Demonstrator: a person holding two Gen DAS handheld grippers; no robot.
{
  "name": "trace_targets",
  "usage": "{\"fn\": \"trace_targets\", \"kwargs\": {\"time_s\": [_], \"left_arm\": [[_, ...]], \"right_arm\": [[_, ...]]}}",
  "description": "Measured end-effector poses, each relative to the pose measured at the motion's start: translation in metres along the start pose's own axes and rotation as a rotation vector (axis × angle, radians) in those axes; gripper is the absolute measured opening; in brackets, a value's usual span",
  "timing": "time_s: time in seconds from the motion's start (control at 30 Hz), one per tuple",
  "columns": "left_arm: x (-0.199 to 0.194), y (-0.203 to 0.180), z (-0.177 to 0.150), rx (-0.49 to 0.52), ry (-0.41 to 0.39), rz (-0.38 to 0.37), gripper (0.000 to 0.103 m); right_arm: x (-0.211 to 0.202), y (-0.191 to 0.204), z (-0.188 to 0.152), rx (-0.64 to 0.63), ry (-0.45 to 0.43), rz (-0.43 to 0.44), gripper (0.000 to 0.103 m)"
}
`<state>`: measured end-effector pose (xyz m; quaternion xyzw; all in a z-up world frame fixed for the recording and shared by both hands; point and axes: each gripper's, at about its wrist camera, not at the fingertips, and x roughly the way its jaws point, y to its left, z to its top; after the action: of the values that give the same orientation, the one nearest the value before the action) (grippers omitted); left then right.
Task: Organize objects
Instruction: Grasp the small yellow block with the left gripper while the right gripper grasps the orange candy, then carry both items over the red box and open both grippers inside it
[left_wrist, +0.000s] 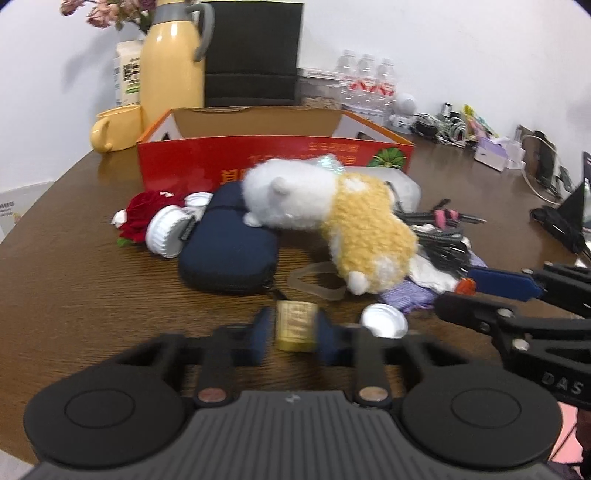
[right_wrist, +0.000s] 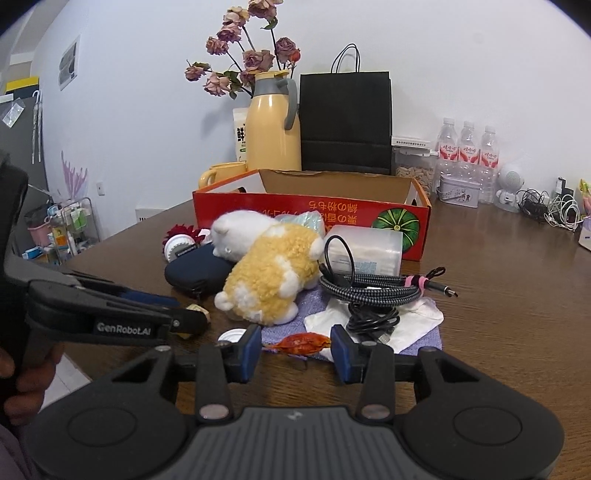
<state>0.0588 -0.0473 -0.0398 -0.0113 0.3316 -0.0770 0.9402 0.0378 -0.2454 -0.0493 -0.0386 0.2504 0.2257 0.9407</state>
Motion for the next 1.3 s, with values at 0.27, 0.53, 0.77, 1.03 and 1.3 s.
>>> {"fn": "trace_targets", "kwargs": {"time_s": [0.27, 0.53, 0.77, 1.03, 1.3], "left_arm": [[-0.018, 0.007, 0.004, -0.011, -0.047, -0.025, 0.021], [-0.037, 0.017, 0.041, -0.030, -0.173, -0.023, 0.021], [-0.033, 0.017, 0.090, -0.032, -0.289, 0.001, 0.021], [0.003, 0.024, 0.145, -0.072, -0.330, 0.035, 0.021], [0.067, 0.039, 0.177, -0.096, -0.235, 0.108, 0.021]], "right_arm": [[-0.005, -0.003, 0.004, -0.004, -0.024, -0.007, 0.040], [-0.018, -0.006, 0.037, -0.041, -0.138, -0.031, 0.040], [-0.004, -0.016, 0.083, -0.043, -0.236, -0.050, 0.040], [0.051, -0.029, 0.137, -0.014, -0.253, -0.077, 0.040], [0.142, -0.049, 0.163, 0.008, -0.107, -0.131, 0.040]]}}
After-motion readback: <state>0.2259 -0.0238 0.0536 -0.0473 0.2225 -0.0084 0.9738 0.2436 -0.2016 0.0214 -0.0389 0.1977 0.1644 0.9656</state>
